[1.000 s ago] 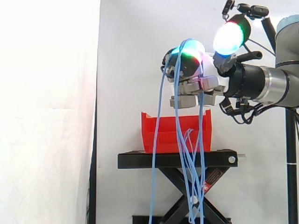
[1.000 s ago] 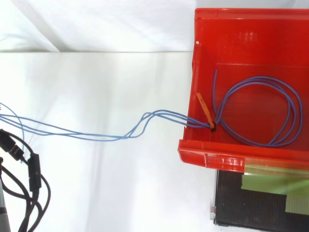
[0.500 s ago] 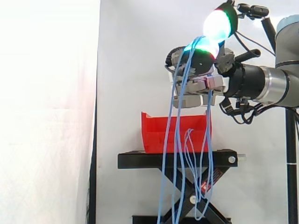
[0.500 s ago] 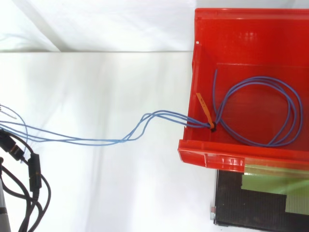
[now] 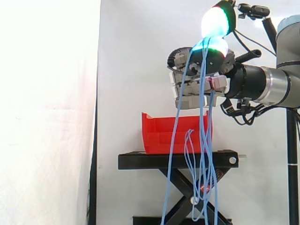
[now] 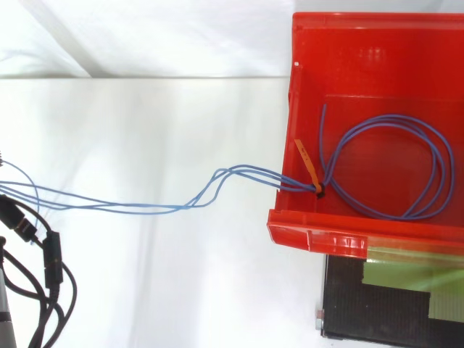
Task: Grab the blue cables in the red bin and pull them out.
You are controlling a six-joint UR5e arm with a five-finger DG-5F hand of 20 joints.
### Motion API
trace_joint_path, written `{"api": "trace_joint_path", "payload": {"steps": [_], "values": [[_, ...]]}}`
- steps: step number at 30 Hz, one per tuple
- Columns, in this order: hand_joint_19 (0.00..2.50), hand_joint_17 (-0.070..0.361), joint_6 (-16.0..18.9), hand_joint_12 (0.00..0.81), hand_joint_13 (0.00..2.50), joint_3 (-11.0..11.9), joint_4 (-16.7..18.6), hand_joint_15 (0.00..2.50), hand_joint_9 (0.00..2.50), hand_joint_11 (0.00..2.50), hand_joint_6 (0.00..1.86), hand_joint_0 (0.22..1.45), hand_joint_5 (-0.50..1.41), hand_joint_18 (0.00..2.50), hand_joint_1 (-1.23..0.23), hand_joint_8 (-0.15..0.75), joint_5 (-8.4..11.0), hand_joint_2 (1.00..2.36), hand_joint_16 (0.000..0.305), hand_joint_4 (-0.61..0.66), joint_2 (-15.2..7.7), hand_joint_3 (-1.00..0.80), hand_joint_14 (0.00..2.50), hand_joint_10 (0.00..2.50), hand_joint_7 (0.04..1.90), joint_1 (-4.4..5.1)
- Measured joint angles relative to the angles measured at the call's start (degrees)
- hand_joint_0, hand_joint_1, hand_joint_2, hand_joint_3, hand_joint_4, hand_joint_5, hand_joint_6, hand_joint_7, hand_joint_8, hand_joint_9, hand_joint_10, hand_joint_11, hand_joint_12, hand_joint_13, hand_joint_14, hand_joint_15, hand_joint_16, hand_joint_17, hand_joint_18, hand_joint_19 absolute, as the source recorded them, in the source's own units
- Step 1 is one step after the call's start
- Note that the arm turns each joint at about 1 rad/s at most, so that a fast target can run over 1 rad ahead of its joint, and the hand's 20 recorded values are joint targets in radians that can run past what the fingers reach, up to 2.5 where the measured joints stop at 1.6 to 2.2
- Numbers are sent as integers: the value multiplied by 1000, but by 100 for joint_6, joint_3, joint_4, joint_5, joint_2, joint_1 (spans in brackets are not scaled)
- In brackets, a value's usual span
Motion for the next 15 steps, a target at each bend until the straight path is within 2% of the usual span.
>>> {"api": "trace_joint_path", "payload": {"steps": [6,10,13,15], "values": [[1048,118,0,470,1539,0,-2,1594,1348,1823,667,709,949,984,-786,161,0,1000,52,285,0,-1000,17,109,478,1],[1080,105,0,442,1520,0,-3,1608,1329,1886,750,828,921,941,-850,128,0,1000,46,245,0,-1000,15,75,460,0],[1086,103,0,440,1514,0,-7,1620,1294,1870,850,895,853,936,-901,130,0,1000,46,230,0,-1000,20,136,402,0],[1075,105,0,440,1508,-3,-9,1621,1252,1854,893,914,818,932,-922,135,0,1002,46,230,0,-937,18,212,372,-1]]}}
